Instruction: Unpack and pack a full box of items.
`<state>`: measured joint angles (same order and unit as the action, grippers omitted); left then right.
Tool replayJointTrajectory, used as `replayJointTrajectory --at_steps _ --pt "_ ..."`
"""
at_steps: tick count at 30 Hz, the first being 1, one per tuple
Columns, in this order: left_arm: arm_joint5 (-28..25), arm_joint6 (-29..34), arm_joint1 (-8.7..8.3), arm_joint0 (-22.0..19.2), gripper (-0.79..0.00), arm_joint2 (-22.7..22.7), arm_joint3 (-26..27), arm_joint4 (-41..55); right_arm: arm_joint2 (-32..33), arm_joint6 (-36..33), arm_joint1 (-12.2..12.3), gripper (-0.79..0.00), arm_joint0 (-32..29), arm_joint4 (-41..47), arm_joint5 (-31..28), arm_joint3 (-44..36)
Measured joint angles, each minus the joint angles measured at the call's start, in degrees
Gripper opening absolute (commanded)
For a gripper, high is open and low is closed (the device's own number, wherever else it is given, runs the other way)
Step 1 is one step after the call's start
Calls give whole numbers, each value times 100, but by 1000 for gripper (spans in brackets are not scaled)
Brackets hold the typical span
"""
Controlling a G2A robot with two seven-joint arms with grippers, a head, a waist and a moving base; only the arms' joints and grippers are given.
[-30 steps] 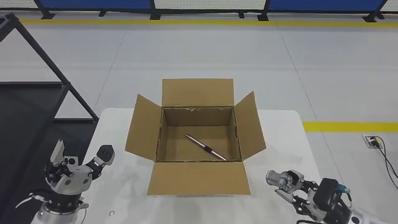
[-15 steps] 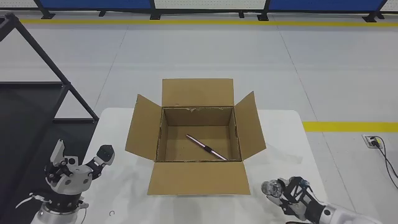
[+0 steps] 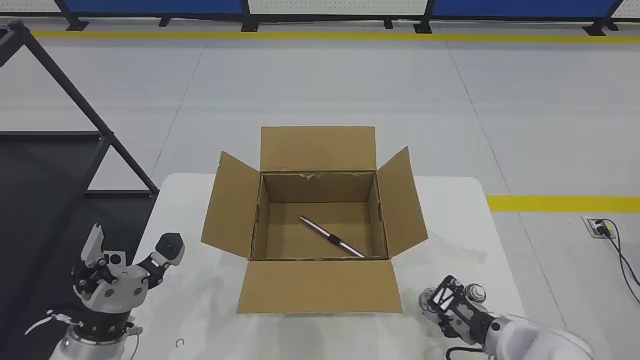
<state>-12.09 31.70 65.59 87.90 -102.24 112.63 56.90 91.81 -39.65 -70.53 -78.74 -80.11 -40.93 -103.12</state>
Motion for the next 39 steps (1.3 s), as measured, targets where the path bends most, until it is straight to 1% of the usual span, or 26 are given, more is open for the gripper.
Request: replayJointTrajectory --at_steps 3,10,11,12,13,15,16,17,19,20,26,29,32,39 --pt "0 0 0 0 0 0 0 0 -120 -101 10 -785 86 -44 113 79" --pt "0 0 0 0 0 0 0 0 -276 -231 41 -785 224 52 166 232" --pt "0 0 0 0 0 0 0 0 -293 -250 45 -770 243 68 178 251" --pt "0 0 0 0 0 0 0 0 -314 -270 51 -702 264 91 193 271" --pt "0 0 0 0 0 0 0 0 -325 -281 55 -526 277 107 201 281" --pt "0 0 0 0 0 0 0 0 -346 -304 67 -419 298 146 215 303" --pt "0 0 0 0 0 0 0 0 -353 -312 72 -385 305 175 213 311" --pt "0 0 0 0 0 0 0 0 -356 -322 78 -200 313 201 208 314" --pt "0 0 0 0 0 0 0 0 -360 -338 92 -22 326 261 191 314" --pt "0 0 0 0 0 0 0 0 -360 -345 98 0 330 281 187 310" --pt "0 0 0 0 0 0 0 0 -371 -392 137 0 329 377 240 200" --pt "0 0 0 0 0 0 0 0 -316 -354 160 0 277 399 308 21" --pt "0 0 0 0 0 0 0 0 -135 -131 188 0 97 509 379 -381" --pt "0 0 0 0 0 0 0 0 380 372 247 0 -483 691 556 -1769"
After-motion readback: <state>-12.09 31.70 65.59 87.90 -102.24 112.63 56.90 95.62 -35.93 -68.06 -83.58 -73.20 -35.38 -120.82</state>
